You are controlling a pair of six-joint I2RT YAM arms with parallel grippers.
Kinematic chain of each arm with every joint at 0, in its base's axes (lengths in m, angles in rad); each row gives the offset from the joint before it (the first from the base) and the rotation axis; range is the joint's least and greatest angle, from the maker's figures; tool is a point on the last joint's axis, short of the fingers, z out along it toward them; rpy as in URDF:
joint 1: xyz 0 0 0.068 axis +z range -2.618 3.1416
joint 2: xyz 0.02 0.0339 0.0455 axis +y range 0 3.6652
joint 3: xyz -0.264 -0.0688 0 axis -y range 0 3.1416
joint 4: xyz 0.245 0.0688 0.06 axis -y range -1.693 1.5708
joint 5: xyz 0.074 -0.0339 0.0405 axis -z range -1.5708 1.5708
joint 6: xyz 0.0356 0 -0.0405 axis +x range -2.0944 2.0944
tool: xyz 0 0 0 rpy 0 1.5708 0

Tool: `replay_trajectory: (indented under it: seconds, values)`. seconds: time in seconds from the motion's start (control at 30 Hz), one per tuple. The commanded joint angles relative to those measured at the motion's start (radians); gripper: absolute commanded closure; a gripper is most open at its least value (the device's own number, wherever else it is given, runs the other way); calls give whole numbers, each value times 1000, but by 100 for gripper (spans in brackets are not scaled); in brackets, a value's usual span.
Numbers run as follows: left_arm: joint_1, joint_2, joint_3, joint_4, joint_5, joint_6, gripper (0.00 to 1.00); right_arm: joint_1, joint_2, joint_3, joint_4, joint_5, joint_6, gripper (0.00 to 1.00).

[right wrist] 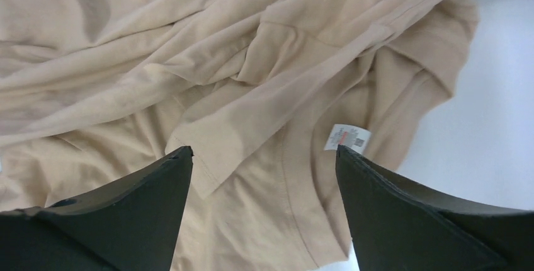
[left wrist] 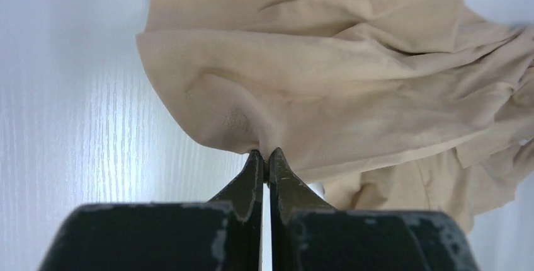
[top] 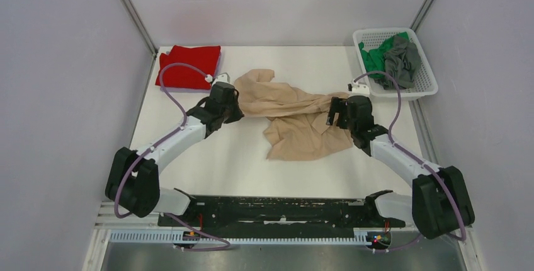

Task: Fold and stack the t-shirts
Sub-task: Flatten out the tshirt

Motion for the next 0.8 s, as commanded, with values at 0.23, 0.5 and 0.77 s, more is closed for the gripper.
replay_trajectory:
  seconds: [0.23, 0.5, 0.77]
  values:
    - [-2, -37, 36, 63, -31, -3, 98, -7, 235, 23, 274, -38, 136, 37]
    - [-1, -81, 57, 104, -106, 38, 98, -9, 226, 21, 383, -20, 111, 100]
    - [1, -224, 189, 232, -273, 193, 98, -44, -103, 156, 357, 42, -27, 100]
